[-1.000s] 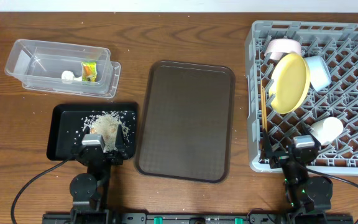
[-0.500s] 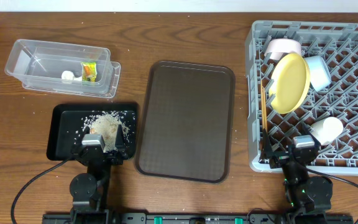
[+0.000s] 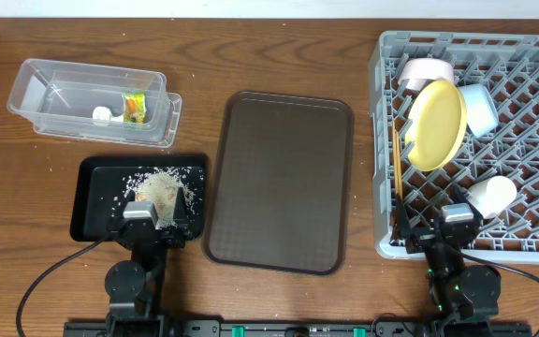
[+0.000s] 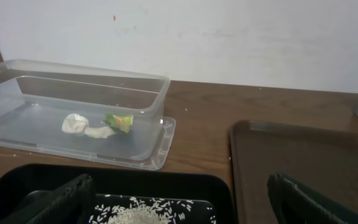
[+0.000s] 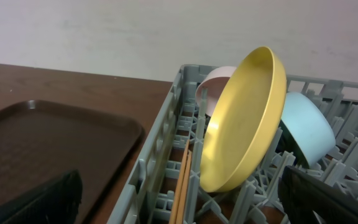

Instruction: Sort waste into correct bins and load items into the dishwasher rack

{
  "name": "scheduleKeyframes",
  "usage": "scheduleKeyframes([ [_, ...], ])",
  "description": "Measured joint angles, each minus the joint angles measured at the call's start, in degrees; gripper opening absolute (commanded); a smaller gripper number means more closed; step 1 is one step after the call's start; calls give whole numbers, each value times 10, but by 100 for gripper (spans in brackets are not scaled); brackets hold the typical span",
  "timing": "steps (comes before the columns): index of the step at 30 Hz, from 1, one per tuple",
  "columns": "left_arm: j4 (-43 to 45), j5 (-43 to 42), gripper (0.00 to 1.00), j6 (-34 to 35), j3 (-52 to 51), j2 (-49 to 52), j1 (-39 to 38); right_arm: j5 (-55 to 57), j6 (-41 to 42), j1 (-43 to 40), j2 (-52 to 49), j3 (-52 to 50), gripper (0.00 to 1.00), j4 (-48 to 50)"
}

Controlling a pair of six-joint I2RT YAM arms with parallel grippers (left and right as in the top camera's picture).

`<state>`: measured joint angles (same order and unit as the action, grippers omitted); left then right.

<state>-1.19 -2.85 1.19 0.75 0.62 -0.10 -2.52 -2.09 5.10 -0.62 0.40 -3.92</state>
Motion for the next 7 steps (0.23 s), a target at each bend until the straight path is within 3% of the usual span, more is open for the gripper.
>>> scheduleKeyframes([
  [7, 0, 0, 91, 0, 0, 0, 0, 0, 0, 0, 0, 0, 99, 0],
])
